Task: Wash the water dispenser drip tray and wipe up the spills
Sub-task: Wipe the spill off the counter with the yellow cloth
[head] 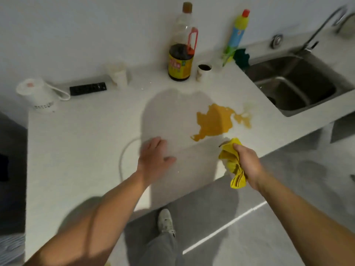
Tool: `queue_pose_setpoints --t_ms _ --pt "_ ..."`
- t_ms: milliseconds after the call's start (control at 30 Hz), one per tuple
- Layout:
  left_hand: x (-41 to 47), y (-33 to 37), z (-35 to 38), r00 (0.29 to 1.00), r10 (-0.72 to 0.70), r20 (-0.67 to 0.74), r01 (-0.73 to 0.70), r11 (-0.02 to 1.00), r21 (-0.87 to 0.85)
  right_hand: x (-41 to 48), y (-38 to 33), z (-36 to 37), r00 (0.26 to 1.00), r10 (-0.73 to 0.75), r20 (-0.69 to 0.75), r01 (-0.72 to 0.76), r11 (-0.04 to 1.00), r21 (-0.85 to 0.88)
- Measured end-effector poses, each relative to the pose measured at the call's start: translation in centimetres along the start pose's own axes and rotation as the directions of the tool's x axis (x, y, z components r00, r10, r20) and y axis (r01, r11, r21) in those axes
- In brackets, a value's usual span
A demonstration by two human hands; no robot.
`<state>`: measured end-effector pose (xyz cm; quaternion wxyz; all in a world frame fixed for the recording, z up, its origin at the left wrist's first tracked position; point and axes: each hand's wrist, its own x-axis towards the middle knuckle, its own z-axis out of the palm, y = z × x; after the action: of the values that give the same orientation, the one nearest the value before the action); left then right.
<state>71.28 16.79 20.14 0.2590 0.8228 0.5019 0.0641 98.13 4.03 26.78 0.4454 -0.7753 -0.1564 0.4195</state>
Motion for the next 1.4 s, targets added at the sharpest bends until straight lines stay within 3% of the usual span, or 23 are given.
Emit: queue_pose_setpoints --t_ms 67,133,167,233,333,400,433,500,533,567,667,800,833,900,967,1000,1100,1200,1300,1333,1400 --pt "4.2 1.7 1.5 0.999 0.043 -0.028 -0.040 0.994 0.097 4.7 -1.7 -2.8 0.980 -0.190 -0.060 0.151 0.904 -0.400" --pt "7.4 2.8 2.7 0.998 0.058 -0.013 -0.055 0.984 0.169 8.8 -3.0 -5.8 0.943 -0.333 0.017 0.248 0.667 -0.702" --pt "8.2 3.1 3.3 0.999 0.035 0.000 -0.035 0.984 0.175 10.6 -3.5 -7.1 0.918 -0.387 0.086 0.287 0.498 -0.818" --pt "8.9 3.6 4.3 1.000 -0.006 0.014 0.003 0.982 0.190 13.9 -4.4 -9.5 0.844 -0.466 0.265 0.380 0.172 -0.909" --pt "9.2 3.9 5.5 0.998 0.006 -0.057 0.010 0.961 0.276 17.7 -4.5 -11.5 0.752 -0.451 0.481 0.493 -0.099 -0.864" --pt "9.2 3.9 5.9 0.990 0.085 -0.113 -0.046 0.948 0.314 18.9 -3.3 -11.5 0.701 -0.500 0.509 0.559 -0.059 -0.827" --pt "9.3 3.8 6.0 0.984 0.114 -0.139 -0.065 0.946 0.316 18.8 -2.6 -11.1 0.711 -0.555 0.431 0.561 0.079 -0.824" --pt "9.4 3.8 6.0 0.987 0.080 -0.142 -0.033 0.952 0.304 18.8 -1.9 -9.9 0.840 -0.522 0.147 0.434 0.485 -0.759" --pt "9.4 3.9 5.9 0.991 0.045 -0.128 -0.004 0.952 0.307 19.1 -1.7 -9.4 0.890 -0.453 0.046 0.343 0.599 -0.723" --pt "9.4 4.1 5.9 0.994 0.017 -0.111 0.019 0.948 0.319 19.5 -1.9 -9.1 0.912 -0.410 -0.004 0.279 0.629 -0.726" --pt "9.5 4.6 5.5 0.997 -0.017 -0.074 0.042 0.938 0.344 20.8 -2.3 -8.8 0.899 -0.437 0.035 0.263 0.474 -0.841" --pt "9.6 4.9 5.2 0.996 -0.042 -0.077 0.064 0.947 0.316 24.0 -4.3 -8.5 0.837 -0.479 0.264 0.427 0.271 -0.863" --pt "9.6 4.9 5.3 0.995 -0.046 -0.083 0.070 0.949 0.309 24.9 -5.3 -8.3 0.837 -0.437 0.330 0.474 0.276 -0.836" --pt "9.4 5.0 5.3 0.995 -0.052 -0.083 0.075 0.951 0.299 26.1 -7.1 -7.9 0.873 -0.326 0.364 0.483 0.467 -0.741" --pt "9.3 5.0 5.3 0.995 -0.048 -0.084 0.071 0.954 0.290 26.6 -7.5 -7.9 0.900 -0.373 0.225 0.426 0.649 -0.630" --pt "9.4 5.0 5.3 0.995 -0.047 -0.085 0.070 0.955 0.290 26.3 -7.2 -8.0 0.890 -0.435 0.138 0.420 0.660 -0.624" --pt "9.5 4.8 5.4 0.994 -0.049 -0.093 0.076 0.948 0.310 24.9 -5.0 -7.7 0.883 -0.466 0.052 0.345 0.571 -0.745" --pt "9.3 4.8 5.6 0.996 -0.039 -0.079 0.063 0.940 0.337 24.7 -3.2 -6.1 0.922 -0.361 0.137 0.294 0.425 -0.856" --pt "9.4 4.8 5.5 0.995 -0.029 -0.092 0.057 0.944 0.324 27.9 -4.8 -5.3 0.882 -0.357 0.309 0.425 0.317 -0.848" --pt "9.5 4.8 5.5 0.995 -0.029 -0.096 0.058 0.946 0.319 29.5 -5.9 -5.5 0.855 -0.339 0.392 0.494 0.306 -0.814" --pt "9.5 4.6 5.6 0.994 -0.035 -0.102 0.065 0.947 0.314 32.3 -8.0 -6.0 0.817 -0.289 0.499 0.577 0.401 -0.711"
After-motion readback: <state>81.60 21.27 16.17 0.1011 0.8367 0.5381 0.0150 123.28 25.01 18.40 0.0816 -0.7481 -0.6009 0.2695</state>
